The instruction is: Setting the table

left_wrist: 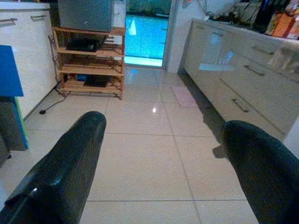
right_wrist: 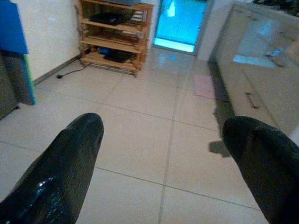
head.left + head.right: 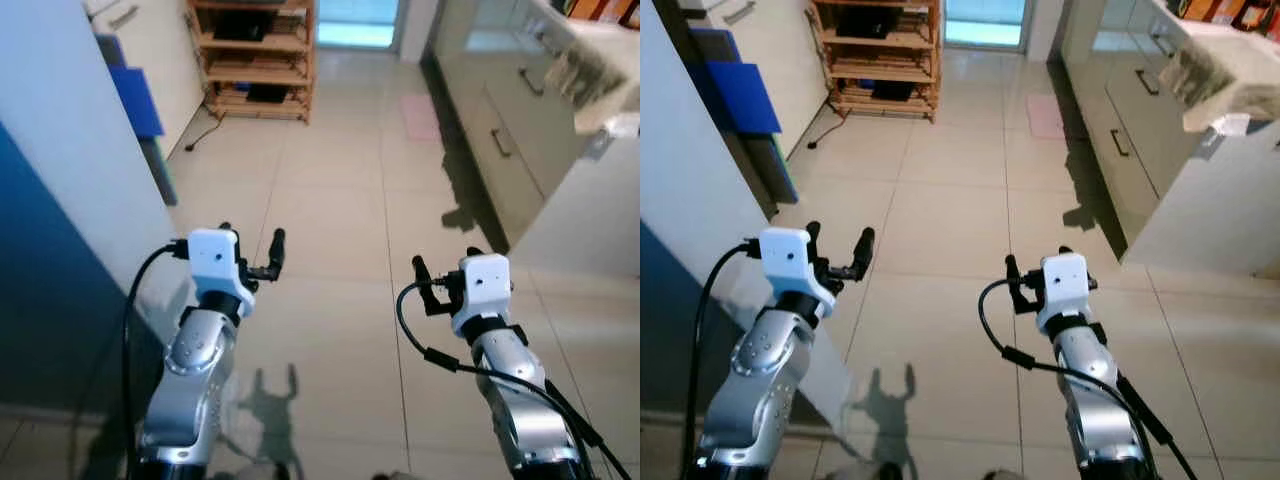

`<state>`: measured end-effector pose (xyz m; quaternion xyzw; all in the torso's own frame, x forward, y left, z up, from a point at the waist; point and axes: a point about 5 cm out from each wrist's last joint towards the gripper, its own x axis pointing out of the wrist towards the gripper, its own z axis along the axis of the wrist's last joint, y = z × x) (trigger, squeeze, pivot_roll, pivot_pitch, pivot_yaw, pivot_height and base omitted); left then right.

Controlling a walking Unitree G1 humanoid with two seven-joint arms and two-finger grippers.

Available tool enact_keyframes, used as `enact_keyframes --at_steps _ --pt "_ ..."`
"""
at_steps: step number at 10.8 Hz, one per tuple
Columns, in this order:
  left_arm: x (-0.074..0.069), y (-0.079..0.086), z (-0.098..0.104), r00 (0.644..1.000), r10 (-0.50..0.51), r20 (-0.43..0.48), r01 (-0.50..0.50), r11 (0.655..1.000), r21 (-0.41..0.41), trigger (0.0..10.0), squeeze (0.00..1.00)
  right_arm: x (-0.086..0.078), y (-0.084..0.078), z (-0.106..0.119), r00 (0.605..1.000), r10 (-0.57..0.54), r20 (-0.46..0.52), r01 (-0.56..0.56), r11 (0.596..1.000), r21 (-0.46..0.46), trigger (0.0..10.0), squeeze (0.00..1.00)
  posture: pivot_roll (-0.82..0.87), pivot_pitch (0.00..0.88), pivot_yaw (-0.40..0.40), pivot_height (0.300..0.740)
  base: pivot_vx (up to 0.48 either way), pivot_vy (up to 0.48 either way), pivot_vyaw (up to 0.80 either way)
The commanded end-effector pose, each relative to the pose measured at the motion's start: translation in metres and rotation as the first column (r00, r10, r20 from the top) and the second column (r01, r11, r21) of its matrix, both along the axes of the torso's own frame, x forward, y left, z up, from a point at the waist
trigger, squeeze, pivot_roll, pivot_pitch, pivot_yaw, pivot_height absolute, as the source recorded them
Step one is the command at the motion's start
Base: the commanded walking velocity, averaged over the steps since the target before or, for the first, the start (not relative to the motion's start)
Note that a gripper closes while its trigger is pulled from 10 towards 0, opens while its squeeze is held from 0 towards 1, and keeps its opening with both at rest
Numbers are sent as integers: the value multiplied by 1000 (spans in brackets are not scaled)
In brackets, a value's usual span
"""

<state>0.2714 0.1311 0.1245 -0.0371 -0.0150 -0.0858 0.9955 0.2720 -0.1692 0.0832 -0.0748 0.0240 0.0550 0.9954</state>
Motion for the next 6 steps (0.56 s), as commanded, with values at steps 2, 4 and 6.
enact_keyframes --at_steps 2,4,6 --pt "1 -1 3 1000 -14 18 14 1000 11 10000 0 0 -2 1 1000 -13 11 13 1000 -4 10000 0 -43 0 10 740 0 0 0" --pt "4 -1 4 1000 -8 19 8 1000 7 10000 0 0 -2 2 1000 -12 11 12 1000 -4 10000 0 -55 0 10 740 0 0 0" --pt "9 0 6 1000 -9 28 9 1000 14 10000 0 5 -1 2 1000 -12 14 12 1000 -2 10000 0 -53 0 11 740 0 0 0"
